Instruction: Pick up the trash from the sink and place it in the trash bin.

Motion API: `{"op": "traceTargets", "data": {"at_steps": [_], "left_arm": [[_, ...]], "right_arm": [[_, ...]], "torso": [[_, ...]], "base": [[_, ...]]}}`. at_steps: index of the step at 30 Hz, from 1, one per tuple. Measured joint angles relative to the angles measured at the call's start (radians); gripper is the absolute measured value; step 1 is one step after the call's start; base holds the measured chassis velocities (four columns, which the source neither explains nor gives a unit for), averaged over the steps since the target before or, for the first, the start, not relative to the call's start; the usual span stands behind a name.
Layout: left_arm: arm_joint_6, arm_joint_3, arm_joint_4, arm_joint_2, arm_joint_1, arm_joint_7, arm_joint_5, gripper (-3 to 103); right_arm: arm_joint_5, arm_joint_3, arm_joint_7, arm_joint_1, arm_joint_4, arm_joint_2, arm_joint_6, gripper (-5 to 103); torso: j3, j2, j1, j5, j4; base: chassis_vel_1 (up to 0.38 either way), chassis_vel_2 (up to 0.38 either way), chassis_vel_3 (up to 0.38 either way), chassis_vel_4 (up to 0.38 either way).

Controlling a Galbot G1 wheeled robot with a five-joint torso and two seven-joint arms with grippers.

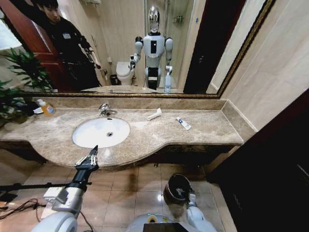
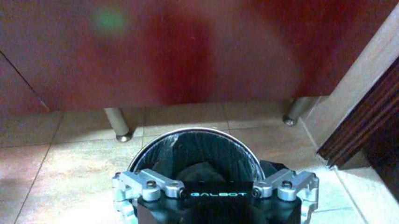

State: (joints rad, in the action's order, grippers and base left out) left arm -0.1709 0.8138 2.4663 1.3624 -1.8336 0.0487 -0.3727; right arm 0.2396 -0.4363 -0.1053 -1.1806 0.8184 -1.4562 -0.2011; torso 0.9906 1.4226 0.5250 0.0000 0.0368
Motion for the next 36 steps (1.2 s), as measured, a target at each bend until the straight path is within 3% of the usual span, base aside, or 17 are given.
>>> {"op": "traceTargets", "data": {"at_steps": [9, 13, 19, 22, 23, 27, 36], "left_arm": [[0.0, 0.0, 0.0, 0.0, 0.0, 0.0, 0.0, 0], [0.0, 0.0, 0.0, 0.0, 0.0, 0.0, 0.0, 0], [0.0, 0.0, 0.0, 0.0, 0.0, 0.0, 0.0, 0], [0.0, 0.0, 0.0, 0.0, 0.0, 0.0, 0.0, 0], [0.0, 0.0, 0.0, 0.0, 0.0, 0.0, 0.0, 0], [0.0, 0.0, 0.0, 0.0, 0.0, 0.0, 0.0, 0], [0.0, 0.0, 0.0, 0.0, 0.0, 0.0, 0.0, 0]], "right_arm": [[-0.001, 0.001, -0.019, -0.013, 0.028, 0.002, 0.0, 100], [-0.009, 0.004, -0.054, -0.067, 0.134, 0.03, 0.003, 100], [0.014, -0.004, -0.113, -0.157, 0.402, 0.085, 0.045, 100], [0.057, -0.02, -0.153, -0.229, 0.644, 0.114, 0.11, 100], [0.057, -0.02, -0.153, -0.229, 0.644, 0.114, 0.11, 100], [0.075, -0.053, -0.156, -0.292, 0.907, 0.147, 0.169, 100], [0.096, -0.078, -0.181, -0.255, 1.131, 0.195, 0.26, 100]], "torso": [[0.0, 0.0, 0.0, 0.0001, 0.0], [0.0, 0.0, 0.0, 0.0003, -0.0001], [0.0, 0.0, 0.0, 0.0001, 0.0], [0.0, 0.0, 0.0, 0.0003, 0.0], [0.0, 0.0, 0.0, 0.0003, 0.0], [0.0, 0.0, 0.0, 0.0, 0.0], [0.0, 0.0, 0.0, 0.0, -0.0001]], "base": [[0.0, 0.0, 0.0, 0.0], [0.0, 0.0, 0.0, 0.0], [0.0, 0.0, 0.0, 0.0], [0.0, 0.0, 0.0, 0.0], [0.0, 0.0, 0.0, 0.0], [0.0, 0.0, 0.0, 0.0], [0.0, 0.0, 0.0, 0.0]]}}
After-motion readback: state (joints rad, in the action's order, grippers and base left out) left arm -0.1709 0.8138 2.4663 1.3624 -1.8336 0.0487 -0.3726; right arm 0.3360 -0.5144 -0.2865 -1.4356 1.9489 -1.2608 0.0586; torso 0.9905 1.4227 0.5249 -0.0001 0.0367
